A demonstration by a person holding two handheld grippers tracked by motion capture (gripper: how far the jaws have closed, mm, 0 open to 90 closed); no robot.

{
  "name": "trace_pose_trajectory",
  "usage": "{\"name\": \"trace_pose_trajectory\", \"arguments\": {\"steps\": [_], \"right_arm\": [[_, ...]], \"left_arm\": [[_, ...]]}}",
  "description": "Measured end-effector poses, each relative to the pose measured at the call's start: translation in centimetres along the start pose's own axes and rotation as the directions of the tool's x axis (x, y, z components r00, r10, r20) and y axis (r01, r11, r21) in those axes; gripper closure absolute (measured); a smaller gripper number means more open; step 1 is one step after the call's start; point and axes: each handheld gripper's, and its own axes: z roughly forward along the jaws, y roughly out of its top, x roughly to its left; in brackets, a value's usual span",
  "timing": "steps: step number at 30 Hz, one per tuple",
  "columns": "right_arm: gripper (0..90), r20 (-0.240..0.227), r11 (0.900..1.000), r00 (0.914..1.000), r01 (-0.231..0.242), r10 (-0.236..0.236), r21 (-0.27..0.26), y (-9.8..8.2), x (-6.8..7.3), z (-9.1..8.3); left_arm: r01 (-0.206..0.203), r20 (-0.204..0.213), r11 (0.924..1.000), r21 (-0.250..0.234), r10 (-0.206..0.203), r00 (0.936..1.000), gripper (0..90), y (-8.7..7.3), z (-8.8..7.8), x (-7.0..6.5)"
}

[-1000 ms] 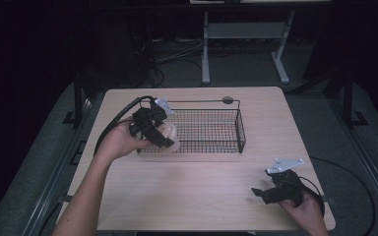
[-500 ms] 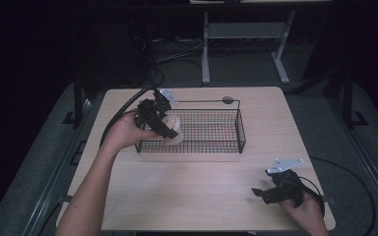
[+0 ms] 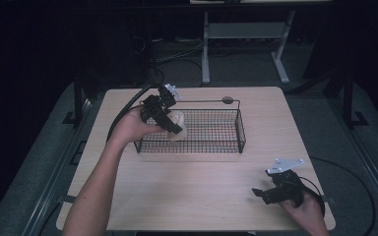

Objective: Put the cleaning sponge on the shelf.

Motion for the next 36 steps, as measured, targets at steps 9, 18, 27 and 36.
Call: {"name": "trace_pose_trajectory", "arguments": {"steps": [9, 18, 27, 36], "right_arm": [[14.8, 0.000, 1.000, 1.0000, -0.001, 0.001, 0.001, 0.0, 0.0, 0.0], [14.8, 0.001, 1.000, 1.0000, 0.001, -0.001, 0.005, 0.0, -0.1, 0.0], [14.9, 0.003, 1.000, 1.0000, -0.006, 0.006, 0.001, -0.1, -0.2, -0.2], [14.9, -0.001, 1.000, 1.0000, -0.005, 0.005, 0.000, -0.1, -0.3, -0.1]], "left_arm": [[0.025, 0.003, 0.9996, -0.013, -0.025, 0.9997, 27.8, 0.4, 0.4, 0.9], [0.036, 0.000, 0.9993, 0.003, -0.036, 0.9994, 27.7, 0.9, 1.6, 1.8], [0.053, -0.011, 0.9984, 0.020, -0.053, 0.9985, 27.6, 1.0, 3.1, 2.6], [0.069, -0.016, 0.9967, 0.042, -0.069, 0.9975, 27.6, 0.9, 4.4, 3.1]]}}
